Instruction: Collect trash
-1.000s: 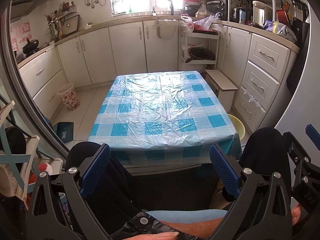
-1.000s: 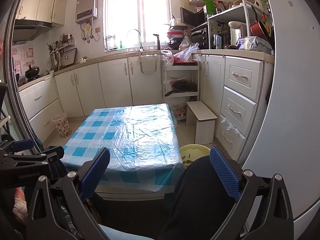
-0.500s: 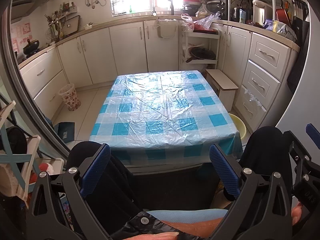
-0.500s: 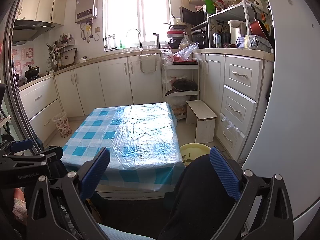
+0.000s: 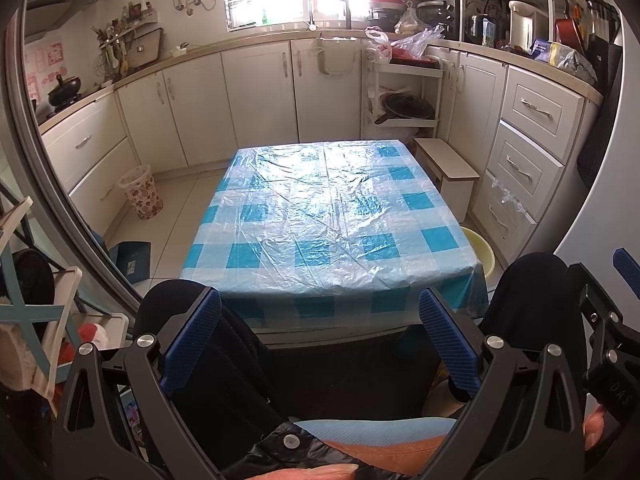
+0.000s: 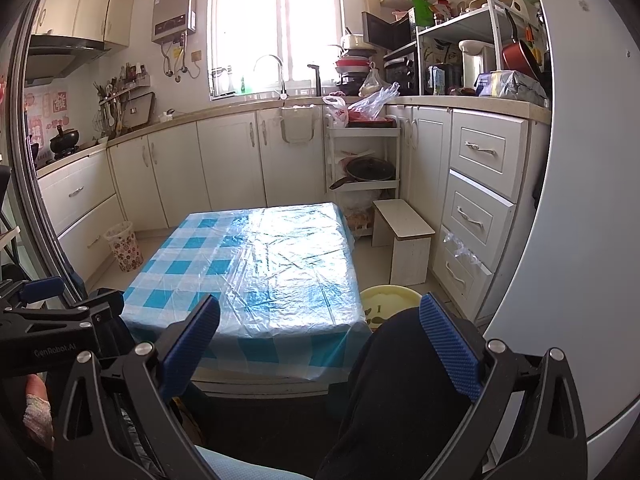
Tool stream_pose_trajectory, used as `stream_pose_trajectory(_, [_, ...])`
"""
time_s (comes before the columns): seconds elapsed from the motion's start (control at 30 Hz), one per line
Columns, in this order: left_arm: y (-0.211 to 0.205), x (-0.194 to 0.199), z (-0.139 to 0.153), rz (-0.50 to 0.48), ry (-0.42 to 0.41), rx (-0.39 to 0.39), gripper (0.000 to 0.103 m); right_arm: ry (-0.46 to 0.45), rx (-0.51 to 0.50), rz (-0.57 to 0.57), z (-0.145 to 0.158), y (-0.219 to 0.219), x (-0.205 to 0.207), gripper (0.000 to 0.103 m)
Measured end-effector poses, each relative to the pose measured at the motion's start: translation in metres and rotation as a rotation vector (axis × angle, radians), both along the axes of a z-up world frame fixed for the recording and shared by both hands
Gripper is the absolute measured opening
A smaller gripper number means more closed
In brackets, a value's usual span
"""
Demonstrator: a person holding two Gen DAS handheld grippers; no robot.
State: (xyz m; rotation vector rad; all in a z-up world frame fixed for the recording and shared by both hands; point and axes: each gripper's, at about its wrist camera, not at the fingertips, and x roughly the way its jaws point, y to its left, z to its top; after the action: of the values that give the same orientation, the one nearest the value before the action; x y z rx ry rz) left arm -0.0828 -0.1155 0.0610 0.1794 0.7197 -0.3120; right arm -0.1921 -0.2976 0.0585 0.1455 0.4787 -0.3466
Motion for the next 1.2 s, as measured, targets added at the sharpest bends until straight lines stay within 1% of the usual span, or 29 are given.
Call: stream_pose_trajectory(1.2, [0.0023, 0.0022, -0.0011, 0.009, -0.001, 0.001, 0.095, 0.006, -0.002, 0.005, 0.0003, -0.0004, 0.0016, 0.096])
